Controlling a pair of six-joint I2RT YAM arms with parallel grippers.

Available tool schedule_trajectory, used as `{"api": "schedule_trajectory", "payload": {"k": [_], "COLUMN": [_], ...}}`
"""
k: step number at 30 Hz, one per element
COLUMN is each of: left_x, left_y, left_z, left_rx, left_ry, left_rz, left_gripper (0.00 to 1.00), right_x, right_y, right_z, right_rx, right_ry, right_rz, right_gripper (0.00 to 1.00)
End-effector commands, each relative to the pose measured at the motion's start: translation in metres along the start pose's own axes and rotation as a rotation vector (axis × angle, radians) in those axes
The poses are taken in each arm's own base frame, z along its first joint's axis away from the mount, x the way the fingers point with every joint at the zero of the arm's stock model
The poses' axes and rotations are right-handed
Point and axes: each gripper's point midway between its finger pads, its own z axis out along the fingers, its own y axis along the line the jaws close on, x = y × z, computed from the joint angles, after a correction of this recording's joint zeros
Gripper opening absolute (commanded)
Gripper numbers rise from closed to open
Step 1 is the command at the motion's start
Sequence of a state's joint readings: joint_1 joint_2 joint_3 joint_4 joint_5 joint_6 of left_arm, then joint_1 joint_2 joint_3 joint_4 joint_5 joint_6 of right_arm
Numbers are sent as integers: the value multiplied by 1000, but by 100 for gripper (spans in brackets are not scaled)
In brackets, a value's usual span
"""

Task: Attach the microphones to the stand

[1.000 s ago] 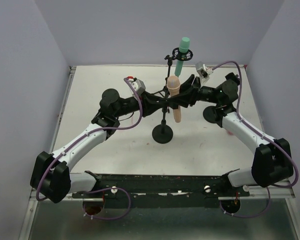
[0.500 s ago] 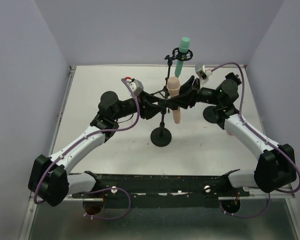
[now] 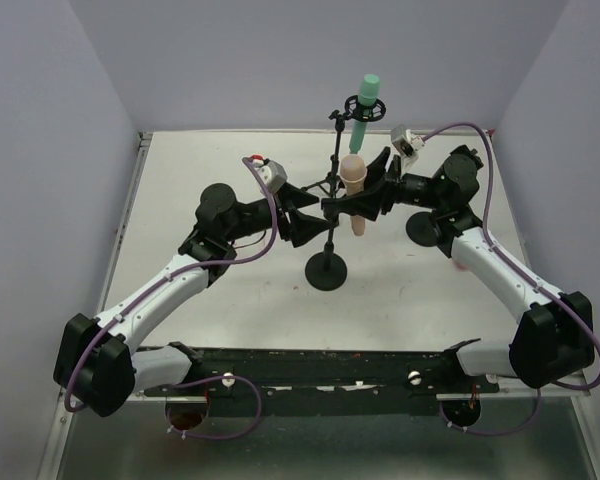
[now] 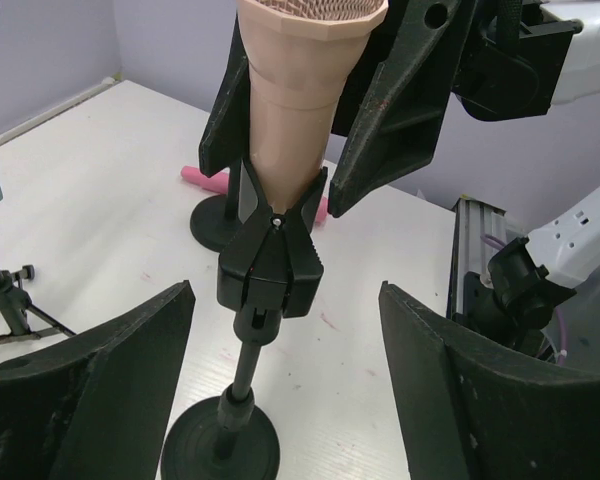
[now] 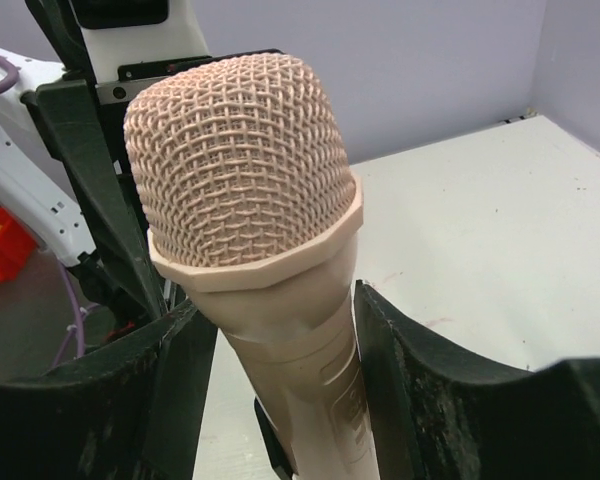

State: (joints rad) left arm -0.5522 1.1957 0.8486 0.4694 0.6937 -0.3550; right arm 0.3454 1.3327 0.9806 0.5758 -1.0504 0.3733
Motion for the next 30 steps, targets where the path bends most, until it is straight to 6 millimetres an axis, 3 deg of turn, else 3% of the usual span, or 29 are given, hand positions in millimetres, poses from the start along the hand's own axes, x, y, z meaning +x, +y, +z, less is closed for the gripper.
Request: {"api": "schedule_trajectory", "payload": {"k": [1, 5, 7, 9, 10, 20, 30], "left_x": [-3, -2, -1, -2, -2, 1, 4], "left_y": [-12, -10, -9, -8, -7, -10, -8], "left_z": [-5, -6, -7, -9, -11, -17, -24], "left_rx": [36, 26, 15, 3, -5, -6, -29], "left_ry": [7, 18, 18, 16, 16, 23, 33], "left_rz": [39, 47, 59, 75, 82, 124, 165], "left_gripper": [84, 84, 85, 85, 87, 88, 88], "right_x": [5, 4, 2, 1, -1, 0, -8], "right_y": [-3, -6, -8, -13, -15, -18, 1], "right_z": [-1, -2, -3, -5, -6, -11, -32], "right_rx": [21, 37, 51, 73, 81, 83, -30], "right_ry": [25, 24, 23, 25, 27, 58, 86], "right_rz": [32, 35, 33, 40, 38, 19, -46], "right_gripper": [67, 70, 77, 87, 100, 100, 100]}}
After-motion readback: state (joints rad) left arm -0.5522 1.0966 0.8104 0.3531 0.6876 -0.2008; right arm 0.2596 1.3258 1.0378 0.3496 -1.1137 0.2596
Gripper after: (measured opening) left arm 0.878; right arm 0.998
